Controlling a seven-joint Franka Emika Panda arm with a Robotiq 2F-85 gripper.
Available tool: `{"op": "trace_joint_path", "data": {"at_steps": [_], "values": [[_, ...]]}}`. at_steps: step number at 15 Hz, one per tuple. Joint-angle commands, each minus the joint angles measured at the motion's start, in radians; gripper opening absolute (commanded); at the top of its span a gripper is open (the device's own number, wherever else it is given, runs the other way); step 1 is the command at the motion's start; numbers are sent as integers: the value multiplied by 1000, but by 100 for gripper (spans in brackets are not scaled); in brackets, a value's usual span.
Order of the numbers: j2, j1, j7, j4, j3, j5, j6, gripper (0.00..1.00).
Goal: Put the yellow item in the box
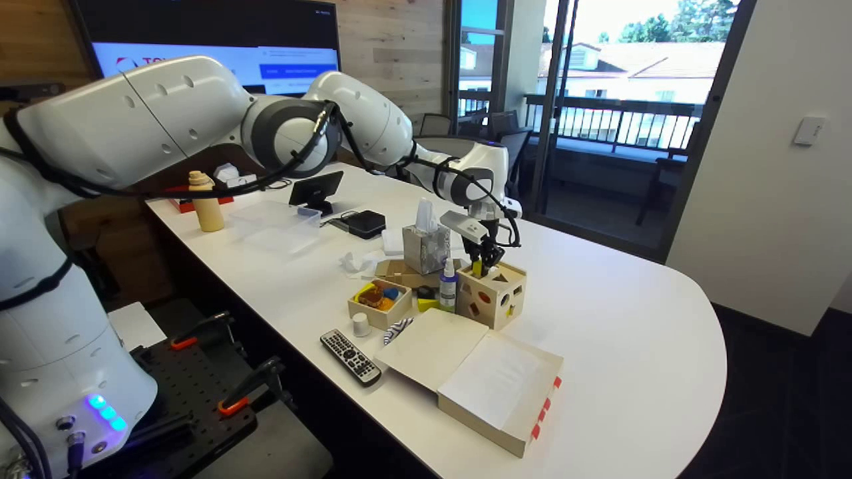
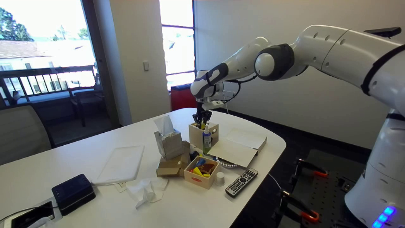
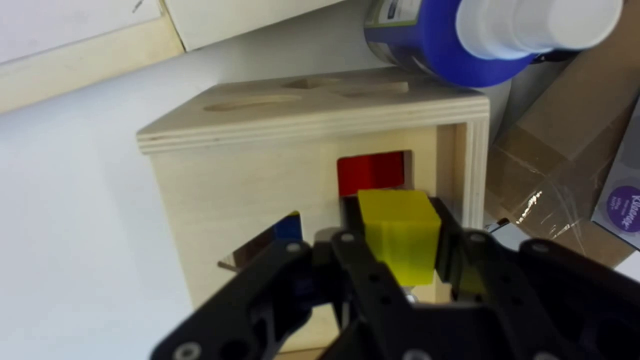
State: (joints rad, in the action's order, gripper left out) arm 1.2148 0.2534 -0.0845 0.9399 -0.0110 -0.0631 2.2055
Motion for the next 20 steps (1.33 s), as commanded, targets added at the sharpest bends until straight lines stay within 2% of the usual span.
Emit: {"op": "trace_joint_path", "data": {"at_steps": [1, 20], "values": [[20, -8, 38, -9, -15, 6, -41, 9], [34, -38, 69, -29, -57, 20, -112, 9]]}}
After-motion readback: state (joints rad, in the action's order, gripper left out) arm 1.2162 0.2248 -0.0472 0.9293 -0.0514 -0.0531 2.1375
